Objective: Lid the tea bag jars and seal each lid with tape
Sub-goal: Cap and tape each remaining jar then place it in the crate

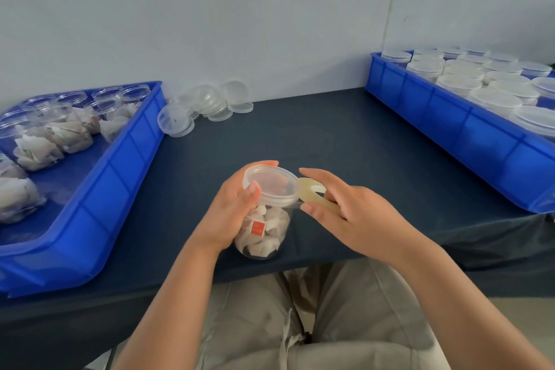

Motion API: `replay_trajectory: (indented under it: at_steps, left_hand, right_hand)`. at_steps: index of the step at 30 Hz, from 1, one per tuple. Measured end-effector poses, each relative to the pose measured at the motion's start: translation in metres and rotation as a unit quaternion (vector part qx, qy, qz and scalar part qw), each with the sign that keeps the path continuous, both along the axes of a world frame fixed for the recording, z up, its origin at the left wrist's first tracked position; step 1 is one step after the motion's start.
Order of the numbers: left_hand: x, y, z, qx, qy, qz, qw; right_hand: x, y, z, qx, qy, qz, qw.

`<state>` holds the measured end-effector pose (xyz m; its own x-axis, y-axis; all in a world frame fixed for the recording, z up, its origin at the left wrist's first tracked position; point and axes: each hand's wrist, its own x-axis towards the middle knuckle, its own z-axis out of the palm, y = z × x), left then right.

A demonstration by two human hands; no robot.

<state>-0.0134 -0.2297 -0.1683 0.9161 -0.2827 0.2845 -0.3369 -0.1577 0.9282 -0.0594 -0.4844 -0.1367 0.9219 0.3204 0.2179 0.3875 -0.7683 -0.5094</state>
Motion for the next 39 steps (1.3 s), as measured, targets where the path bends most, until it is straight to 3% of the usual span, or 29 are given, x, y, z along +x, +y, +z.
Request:
replay_trajectory:
  at_steps: [4, 7, 10, 12, 17, 22, 29, 33, 39]
  left_hand:
    - [0.008, -0.001, -0.001, -0.031, 0.043, -0.05, 0.997]
    - [0.01, -0.002, 0.004, -0.002, 0.006, -0.04, 0.999]
    - [0.003, -0.008, 0.013, 0.063, -0.051, 0.074, 0.994]
    - [-0.009, -0.015, 0.018, 0.054, -0.098, 0.164, 0.98]
    - [-0.042, -0.042, 0.014, 0.158, -0.091, 0.198, 0.963]
    - [-0.041, -0.043, 0.012, 0.129, -0.108, 0.251, 0.953]
    - [-0.015, -0.027, 0.015, 0.085, -0.08, 0.205, 0.972]
    - [-0.009, -0.013, 0.016, 0.072, -0.063, 0.171, 0.981]
    - [-0.001, -0.006, 0.009, 0.008, -0.024, 0.065, 0.998]
  right_hand:
    - [-0.001, 0.001, 0.002, -0.008, -0.028, 0.014, 0.999]
    - [-0.004, 0.004, 0.001, -0.002, -0.037, -0.002, 0.999]
    - [-0.004, 0.006, -0.004, 0.006, -0.052, -0.036, 0.998]
    - [-0.006, 0.008, -0.004, -0.002, -0.06, -0.052, 0.997]
    - [-0.015, 0.011, -0.002, -0.034, -0.066, -0.087, 0.993]
    - [-0.024, 0.022, -0.001, -0.021, -0.076, -0.069, 0.994]
    - [-0.008, -0.001, -0.003, 0.066, 0.092, 0.012, 0.993]
    - [-0.004, -0.003, -0.005, 0.048, 0.055, 0.037, 0.997]
    - [0.005, -0.01, -0.005, -0.002, -0.018, -0.001, 1.0]
